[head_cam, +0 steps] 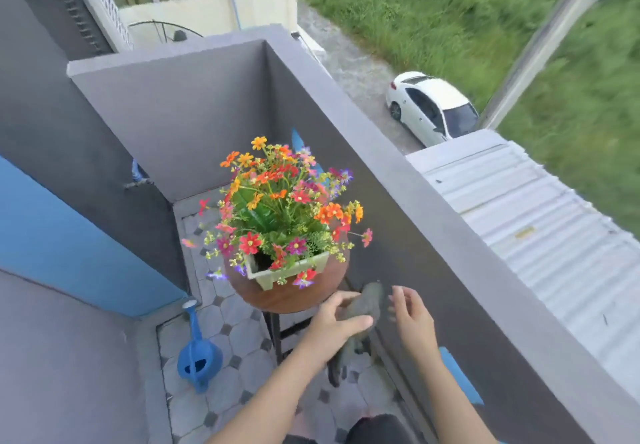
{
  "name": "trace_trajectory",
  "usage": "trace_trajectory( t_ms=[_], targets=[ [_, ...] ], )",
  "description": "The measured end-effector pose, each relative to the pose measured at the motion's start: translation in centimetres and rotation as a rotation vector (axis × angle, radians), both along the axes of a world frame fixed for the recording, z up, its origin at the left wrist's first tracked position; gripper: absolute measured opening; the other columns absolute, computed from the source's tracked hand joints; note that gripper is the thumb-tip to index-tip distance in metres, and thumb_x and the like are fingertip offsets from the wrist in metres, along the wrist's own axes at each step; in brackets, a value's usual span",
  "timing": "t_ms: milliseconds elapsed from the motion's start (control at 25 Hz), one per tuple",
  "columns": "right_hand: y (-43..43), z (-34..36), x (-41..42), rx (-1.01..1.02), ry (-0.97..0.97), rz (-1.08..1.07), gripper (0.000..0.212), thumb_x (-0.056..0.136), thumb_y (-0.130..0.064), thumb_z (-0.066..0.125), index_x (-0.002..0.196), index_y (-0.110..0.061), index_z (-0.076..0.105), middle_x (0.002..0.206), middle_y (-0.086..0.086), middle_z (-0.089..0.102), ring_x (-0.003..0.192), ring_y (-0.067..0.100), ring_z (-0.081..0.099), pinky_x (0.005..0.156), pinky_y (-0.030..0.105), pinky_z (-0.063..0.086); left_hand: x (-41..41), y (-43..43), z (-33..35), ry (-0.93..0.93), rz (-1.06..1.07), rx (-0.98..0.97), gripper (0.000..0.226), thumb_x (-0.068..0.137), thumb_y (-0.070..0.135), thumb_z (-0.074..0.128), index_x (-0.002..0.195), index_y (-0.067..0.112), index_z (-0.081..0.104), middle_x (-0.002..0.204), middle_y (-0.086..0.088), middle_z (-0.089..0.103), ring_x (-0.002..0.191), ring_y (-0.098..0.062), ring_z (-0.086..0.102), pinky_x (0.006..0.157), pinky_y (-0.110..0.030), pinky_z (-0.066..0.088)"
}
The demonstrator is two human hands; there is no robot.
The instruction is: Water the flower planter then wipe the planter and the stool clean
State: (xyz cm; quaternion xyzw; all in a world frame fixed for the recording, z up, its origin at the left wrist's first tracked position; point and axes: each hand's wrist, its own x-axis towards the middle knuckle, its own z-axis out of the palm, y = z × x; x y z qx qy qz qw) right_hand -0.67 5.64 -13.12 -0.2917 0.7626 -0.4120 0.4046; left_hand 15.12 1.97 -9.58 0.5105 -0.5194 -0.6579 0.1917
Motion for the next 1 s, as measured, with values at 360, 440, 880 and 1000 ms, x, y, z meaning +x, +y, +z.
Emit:
trace_trajectory(
  t_ms=[360,440,880,1000],
  targets=[
    [2.5,10.1,-8.6,-0.379,-0.552,-0.222,0.024,0.094,-0.029,0.053,0.113,-0.019,0.063,0.106,0.012,0.073,0.088,0.018,0.070,0.077,0.033,0.054,-12.7,-2.5,6.3,0.198,-0.067,-0.051,0.018,0.088,0.022,0.062,0.102,0.016,0.052,0.106,-0.006,0.069,0.097,-0.017,0.065,0.091,-0.036,0.051],
    [3.2,11.4,-10.1,-0.412,-0.485,-0.190,0.033,0.090,-0.029,0.057,0.123,-0.031,0.056,0.110,0.006,0.072,0.089,0.018,0.070,0.074,0.032,0.053,-14.3,-2.9,7.0,0.107,-0.121,-0.149,0.012,0.091,0.032,0.056,0.100,0.027,0.050,0.108,0.003,0.065,0.099,-0.009,0.061,0.086,-0.028,0.048],
    [6.7,13.4,-14.9,-0.316,-0.204,-0.268,0.047,0.090,0.002,0.056,0.125,-0.029,0.060,0.093,0.014,0.071,0.067,0.027,0.065,0.045,0.021,0.050,-18.3,-5.3,7.9,-0.021,-0.410,-0.286,0.023,0.093,0.034,0.050,0.102,0.022,0.067,0.103,-0.003,0.072,0.097,-0.019,0.066,0.088,-0.036,0.051],
    [6.9,12.0,-17.3,-0.116,-0.051,-0.245,0.046,0.090,-0.004,0.054,0.127,-0.032,0.057,0.084,0.016,0.062,0.059,0.026,0.055,0.035,0.021,0.041,-20.7,-6.3,7.0,-0.113,-0.574,-0.303,0.022,0.094,0.030,0.049,0.103,0.021,0.068,0.101,-0.001,0.072,0.095,-0.017,0.066,0.087,-0.035,0.052]
  ],
)
